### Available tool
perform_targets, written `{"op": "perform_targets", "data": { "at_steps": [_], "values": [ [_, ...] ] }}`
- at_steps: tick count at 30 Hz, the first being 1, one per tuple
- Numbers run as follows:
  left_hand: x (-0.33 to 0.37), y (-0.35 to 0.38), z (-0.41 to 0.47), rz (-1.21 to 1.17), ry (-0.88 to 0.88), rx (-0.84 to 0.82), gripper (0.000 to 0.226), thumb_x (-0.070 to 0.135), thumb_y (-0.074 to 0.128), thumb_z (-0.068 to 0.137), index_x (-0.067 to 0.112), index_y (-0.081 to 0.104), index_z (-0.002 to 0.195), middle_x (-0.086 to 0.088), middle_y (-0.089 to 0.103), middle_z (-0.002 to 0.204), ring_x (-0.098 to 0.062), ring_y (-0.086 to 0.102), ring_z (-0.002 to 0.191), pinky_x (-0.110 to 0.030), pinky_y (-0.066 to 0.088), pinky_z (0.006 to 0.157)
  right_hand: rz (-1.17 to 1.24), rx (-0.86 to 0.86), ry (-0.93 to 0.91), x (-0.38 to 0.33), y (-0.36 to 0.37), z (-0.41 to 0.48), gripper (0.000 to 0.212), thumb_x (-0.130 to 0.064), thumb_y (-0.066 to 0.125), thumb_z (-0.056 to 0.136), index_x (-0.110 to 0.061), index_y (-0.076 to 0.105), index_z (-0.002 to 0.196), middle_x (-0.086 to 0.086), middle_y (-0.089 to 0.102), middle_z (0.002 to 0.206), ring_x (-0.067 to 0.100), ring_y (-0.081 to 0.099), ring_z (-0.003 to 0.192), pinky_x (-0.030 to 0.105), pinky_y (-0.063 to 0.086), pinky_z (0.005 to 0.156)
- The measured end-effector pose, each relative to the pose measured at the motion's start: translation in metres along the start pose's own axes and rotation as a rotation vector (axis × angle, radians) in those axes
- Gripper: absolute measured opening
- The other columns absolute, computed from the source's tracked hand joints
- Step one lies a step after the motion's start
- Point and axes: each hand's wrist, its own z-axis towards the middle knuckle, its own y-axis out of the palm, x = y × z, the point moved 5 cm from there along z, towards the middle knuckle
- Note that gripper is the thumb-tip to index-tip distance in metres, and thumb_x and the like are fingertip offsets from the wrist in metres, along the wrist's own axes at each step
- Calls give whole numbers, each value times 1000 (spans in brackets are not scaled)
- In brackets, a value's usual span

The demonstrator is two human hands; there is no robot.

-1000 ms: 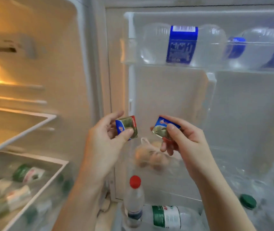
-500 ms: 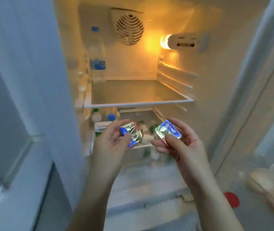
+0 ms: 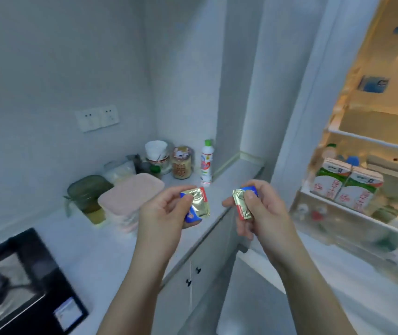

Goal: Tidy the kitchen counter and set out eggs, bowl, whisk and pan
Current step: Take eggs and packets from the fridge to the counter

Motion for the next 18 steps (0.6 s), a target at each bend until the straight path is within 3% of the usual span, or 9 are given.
{"op": "perform_targets", "data": {
  "at_steps": [4, 8, 13, 18],
  "values": [
    [9, -78, -26, 18, -5, 206, 25, -3, 54, 92, 16, 71, 92, 4, 73, 71, -6, 67, 63, -18, 55, 56, 46, -175, 34, 12, 69, -5, 18, -1, 36, 100, -12, 50, 102, 9, 71, 87, 16, 48, 42, 21, 33, 39],
    [19, -156, -72, 47, -17, 373, 31, -7, 56, 88, 20, 71, 93, -1, 75, 83, -13, 70, 73, -16, 54, 61, 88, -365, 68, 21, 145, -34, 30, 10, 37, 96, -14, 51, 108, 9, 71, 98, 19, 57, 56, 24, 40, 47],
    [35, -248, -153, 114, -25, 534, 27, -3, 62, 87, 19, 70, 100, 1, 75, 82, -15, 72, 78, -15, 54, 61, 78, -518, 85, 25, 234, -100, 19, 0, 45, 98, -13, 53, 107, 9, 73, 95, 18, 57, 53, 22, 42, 45],
    [49, -341, -251, 167, -28, 708, 17, 6, 63, 88, 20, 72, 93, 2, 75, 80, -12, 73, 76, -16, 54, 59, 43, -673, 70, 29, 320, -193, 14, -12, 42, 101, -15, 55, 99, 7, 74, 88, 16, 47, 44, 23, 38, 44]
  ]
}}
